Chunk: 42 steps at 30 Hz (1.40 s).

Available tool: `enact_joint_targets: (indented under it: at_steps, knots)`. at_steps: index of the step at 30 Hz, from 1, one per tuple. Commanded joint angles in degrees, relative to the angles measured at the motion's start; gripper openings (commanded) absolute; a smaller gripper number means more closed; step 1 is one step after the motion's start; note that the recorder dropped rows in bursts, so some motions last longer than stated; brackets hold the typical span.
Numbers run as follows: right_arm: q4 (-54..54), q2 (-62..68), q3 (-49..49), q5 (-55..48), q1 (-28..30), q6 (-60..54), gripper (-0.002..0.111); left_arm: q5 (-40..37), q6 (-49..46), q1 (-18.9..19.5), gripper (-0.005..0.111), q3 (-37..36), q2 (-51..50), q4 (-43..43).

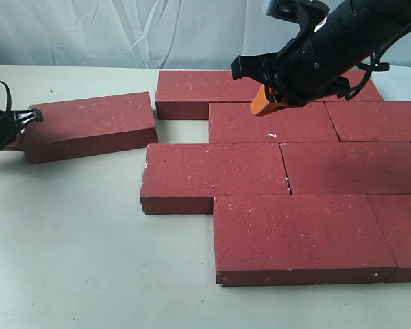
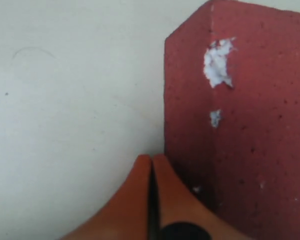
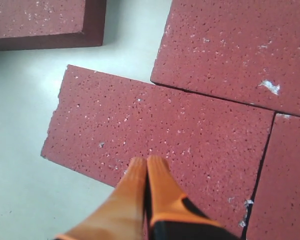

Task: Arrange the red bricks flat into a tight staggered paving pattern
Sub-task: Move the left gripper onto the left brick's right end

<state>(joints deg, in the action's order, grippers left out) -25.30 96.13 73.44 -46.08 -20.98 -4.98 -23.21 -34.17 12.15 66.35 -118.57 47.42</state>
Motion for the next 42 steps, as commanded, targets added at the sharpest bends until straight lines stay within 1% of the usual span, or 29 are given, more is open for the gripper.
enact_joint_targets:
  at_steps: [1, 8, 11, 13, 14, 16, 18, 20, 22, 26, 31, 42]
  knots:
    - [-0.10, -0.65, -0.11, 0.47, 0.33, -0.47, -0.001, 0.23, -2.43, 0.22, 0.000, 0.67, -0.23, 1.45]
    - [-0.10, -0.65, -0.11, 0.47, 0.33, -0.47, -0.001, 1.17, -2.43, 0.97, 0.000, 1.12, 0.70, -0.83]
    - [-0.10, -0.65, -0.11, 0.47, 0.33, -0.47, -0.001, 0.89, -2.43, 1.07, 0.000, 2.43, 4.41, -2.27]
    - [-0.10, -0.65, -0.11, 0.47, 0.33, -0.47, -0.001, 1.11, -2.43, 0.82, 0.000, 2.75, 7.43, -1.46]
    - [-0.10, -0.65, -0.11, 0.47, 0.33, -0.47, -0.001, 1.11, -2.43, 0.24, 0.000, 2.75, 8.58, 0.12]
    - [-0.10, -0.65, -0.11, 0.47, 0.33, -0.47, -0.001, 0.98, -3.51, -2.16, 0.000, 3.01, 9.85, 4.07]
    - [-0.10, -0.65, -0.11, 0.58, 0.33, -0.47, -0.001, 0.66, -5.40, -7.46, 0.000, 3.05, 9.57, 5.33]
    - [-0.10, -0.65, -0.11, 0.58, 0.33, -0.47, -0.001, 1.24, -5.40, -11.89, 0.000, 3.44, 8.93, 5.69]
    - [-0.10, -0.65, -0.11, 0.58, 0.33, -0.47, -0.001, 1.06, -5.40, -15.32, 0.000, 4.65, 7.86, 5.69]
    - [-0.10, -0.65, -0.11, 0.79, 0.33, -0.47, -0.001, -0.69, -5.40, -19.48, 0.000, 7.22, 4.98, 6.54]
    - [-0.10, -0.65, -0.11, 0.89, 0.33, -0.47, -0.001, -2.90, -5.50, -21.36, 0.000, 8.58, 1.91, 7.00]
    - [-0.10, -0.65, -0.11, 1.00, 0.33, -0.47, -0.001, -9.11, -5.66, -21.38, 0.000, 8.58, -0.09, 4.80]
